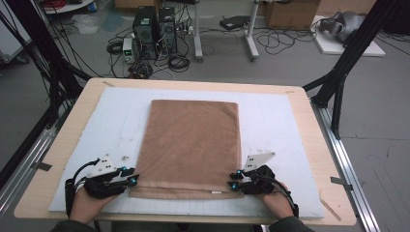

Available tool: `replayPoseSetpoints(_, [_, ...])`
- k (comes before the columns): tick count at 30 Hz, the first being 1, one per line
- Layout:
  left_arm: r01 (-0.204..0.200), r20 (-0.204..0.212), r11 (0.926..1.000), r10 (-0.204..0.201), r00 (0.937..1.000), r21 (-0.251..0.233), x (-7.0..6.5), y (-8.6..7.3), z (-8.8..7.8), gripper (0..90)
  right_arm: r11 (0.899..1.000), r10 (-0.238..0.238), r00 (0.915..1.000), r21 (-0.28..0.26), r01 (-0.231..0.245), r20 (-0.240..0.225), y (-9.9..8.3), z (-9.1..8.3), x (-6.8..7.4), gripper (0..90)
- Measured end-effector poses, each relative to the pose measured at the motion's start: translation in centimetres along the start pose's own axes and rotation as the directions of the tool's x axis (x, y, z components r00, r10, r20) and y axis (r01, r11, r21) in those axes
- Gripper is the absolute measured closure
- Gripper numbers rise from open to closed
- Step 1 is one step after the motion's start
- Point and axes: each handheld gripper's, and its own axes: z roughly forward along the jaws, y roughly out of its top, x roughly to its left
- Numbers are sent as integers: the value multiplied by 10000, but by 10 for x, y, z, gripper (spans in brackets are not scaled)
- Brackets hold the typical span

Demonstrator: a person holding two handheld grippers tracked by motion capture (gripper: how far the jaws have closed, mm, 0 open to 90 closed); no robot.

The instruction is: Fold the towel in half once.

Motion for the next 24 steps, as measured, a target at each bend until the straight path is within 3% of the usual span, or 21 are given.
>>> replayPoseSetpoints(4, [-30, 199, 9991, 21, 9998, 414, -1, -7, 8, 739, 9999, -100, 9999, -139, 101, 32, -3, 0, 0, 823])
replayPoseSetpoints(7, [14, 251, 9996, -20, 9997, 268, -3, -7, 10, 831, 9997, -230, 9997, -24, 230, 22, 0, -1, 1, 861])
replayPoseSetpoints(12, [-87, 276, 10000, 87, 9996, -25, -5, 3, 0, 848, 9979, -218, 9998, -604, 217, -15, 6, -17, 4, 865])
replayPoseSetpoints(18, [-211, 307, 9983, 228, 9993, -538, -14, 16, -12, 849, 9928, -593, 9977, -1023, 624, 330, 18, -45, 11, 862])
replayPoseSetpoints(24, [-373, 639, 9991, 386, 9972, -222, -23, 11, -7, 849, 9940, -374, 9989, -1021, 402, 288, 11, -52, 12, 862])
